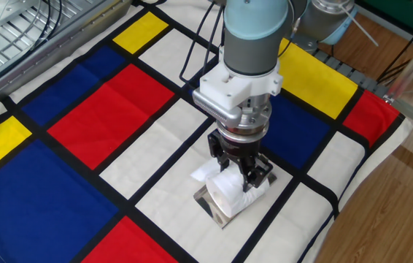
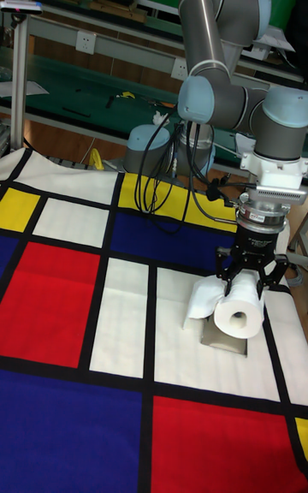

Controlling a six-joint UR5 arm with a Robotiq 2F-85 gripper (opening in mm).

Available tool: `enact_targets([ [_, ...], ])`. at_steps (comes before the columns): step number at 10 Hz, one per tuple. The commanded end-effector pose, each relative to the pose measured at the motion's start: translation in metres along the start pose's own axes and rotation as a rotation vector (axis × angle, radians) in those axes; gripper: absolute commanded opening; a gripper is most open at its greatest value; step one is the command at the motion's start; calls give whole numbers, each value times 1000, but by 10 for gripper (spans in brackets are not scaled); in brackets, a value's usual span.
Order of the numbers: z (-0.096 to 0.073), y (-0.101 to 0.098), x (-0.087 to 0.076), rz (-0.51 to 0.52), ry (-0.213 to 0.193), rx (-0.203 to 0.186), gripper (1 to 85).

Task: Put the toilet paper on its holder

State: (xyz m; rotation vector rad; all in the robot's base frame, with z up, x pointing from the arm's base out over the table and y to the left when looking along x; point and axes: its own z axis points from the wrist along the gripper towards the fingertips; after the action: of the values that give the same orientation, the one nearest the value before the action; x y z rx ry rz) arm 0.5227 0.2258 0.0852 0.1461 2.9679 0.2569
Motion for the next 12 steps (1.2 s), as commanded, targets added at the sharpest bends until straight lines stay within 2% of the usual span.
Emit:
enact_targets([
  [1,-1,3,1,-6,5,-14,13],
  [7,-3,0,8,-2,5,-19,13],
  [12,-3,-7,16,9,14,9,13],
])
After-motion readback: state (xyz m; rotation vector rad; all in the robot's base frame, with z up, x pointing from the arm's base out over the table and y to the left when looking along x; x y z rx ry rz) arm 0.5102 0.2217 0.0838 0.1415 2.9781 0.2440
